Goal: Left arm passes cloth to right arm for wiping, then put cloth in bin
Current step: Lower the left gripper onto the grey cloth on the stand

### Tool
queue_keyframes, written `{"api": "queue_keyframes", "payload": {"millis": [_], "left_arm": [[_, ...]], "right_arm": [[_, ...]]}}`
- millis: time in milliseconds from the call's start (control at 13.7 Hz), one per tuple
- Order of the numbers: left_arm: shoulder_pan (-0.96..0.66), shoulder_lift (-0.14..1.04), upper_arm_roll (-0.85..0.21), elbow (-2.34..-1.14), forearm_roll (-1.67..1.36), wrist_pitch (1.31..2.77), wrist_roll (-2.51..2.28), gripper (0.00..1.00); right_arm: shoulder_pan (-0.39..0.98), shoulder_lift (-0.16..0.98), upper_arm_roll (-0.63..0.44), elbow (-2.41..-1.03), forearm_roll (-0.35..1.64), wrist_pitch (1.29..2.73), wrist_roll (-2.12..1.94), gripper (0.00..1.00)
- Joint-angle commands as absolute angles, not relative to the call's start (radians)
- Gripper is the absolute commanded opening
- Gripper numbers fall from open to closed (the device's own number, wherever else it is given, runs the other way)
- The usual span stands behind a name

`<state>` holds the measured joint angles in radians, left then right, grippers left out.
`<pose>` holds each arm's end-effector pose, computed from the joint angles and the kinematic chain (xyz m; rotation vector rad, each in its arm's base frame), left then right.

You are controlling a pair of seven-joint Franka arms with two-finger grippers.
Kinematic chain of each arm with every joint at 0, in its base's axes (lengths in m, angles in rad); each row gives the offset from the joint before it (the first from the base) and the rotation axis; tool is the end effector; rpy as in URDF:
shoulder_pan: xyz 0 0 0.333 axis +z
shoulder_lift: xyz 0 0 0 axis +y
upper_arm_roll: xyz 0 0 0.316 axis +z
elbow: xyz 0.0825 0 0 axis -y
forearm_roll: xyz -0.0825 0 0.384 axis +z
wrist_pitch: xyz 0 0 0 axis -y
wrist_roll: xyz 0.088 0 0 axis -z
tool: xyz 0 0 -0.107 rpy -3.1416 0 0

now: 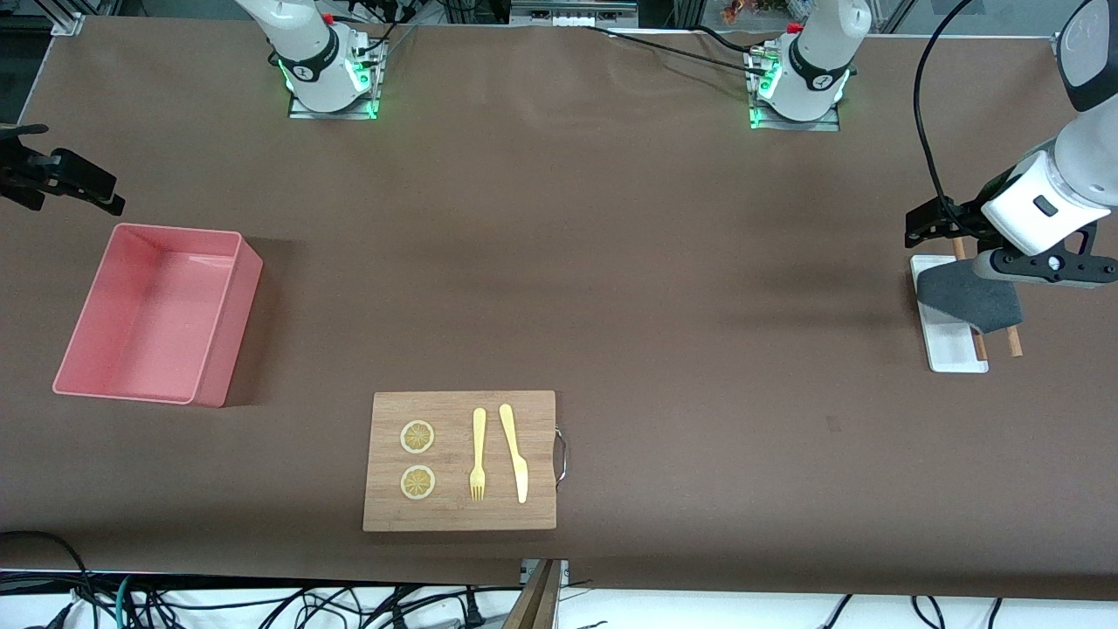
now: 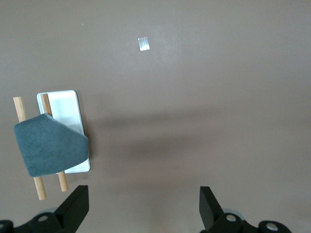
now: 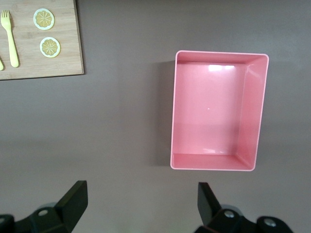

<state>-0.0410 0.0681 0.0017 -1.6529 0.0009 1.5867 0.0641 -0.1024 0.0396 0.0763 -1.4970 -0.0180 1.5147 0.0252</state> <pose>0.5683 -0.0223 0.5489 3.1297 -0.1621 -0.2108 0.5612 -0.0176 0.6322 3.1254 -0.0815 -0.0341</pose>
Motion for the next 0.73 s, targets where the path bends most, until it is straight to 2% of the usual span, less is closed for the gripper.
{"api": "queue_keyframes", "payload": {"millis": [0,365,658], "left_arm": [[-0.048,0.084,0.011,-1.621,0.029,1.526,0.176,1.00],[-0.043,0.199,0.006,-1.621,0.174,1.507,0.322,1.00],[-0.057,0.389,0.005,-1.620,0.308,1.468,0.325,1.00]], "right_arm": [[-0.103,0.048,0.078,-1.476,-0.028,1.508,0.015,1.00],[-0.101,0.048,0.080,-1.476,-0.026,1.509,0.015,1.00],[-0.101,0.048,0.080,-1.476,-0.026,1.509,0.015,1.00]]}}
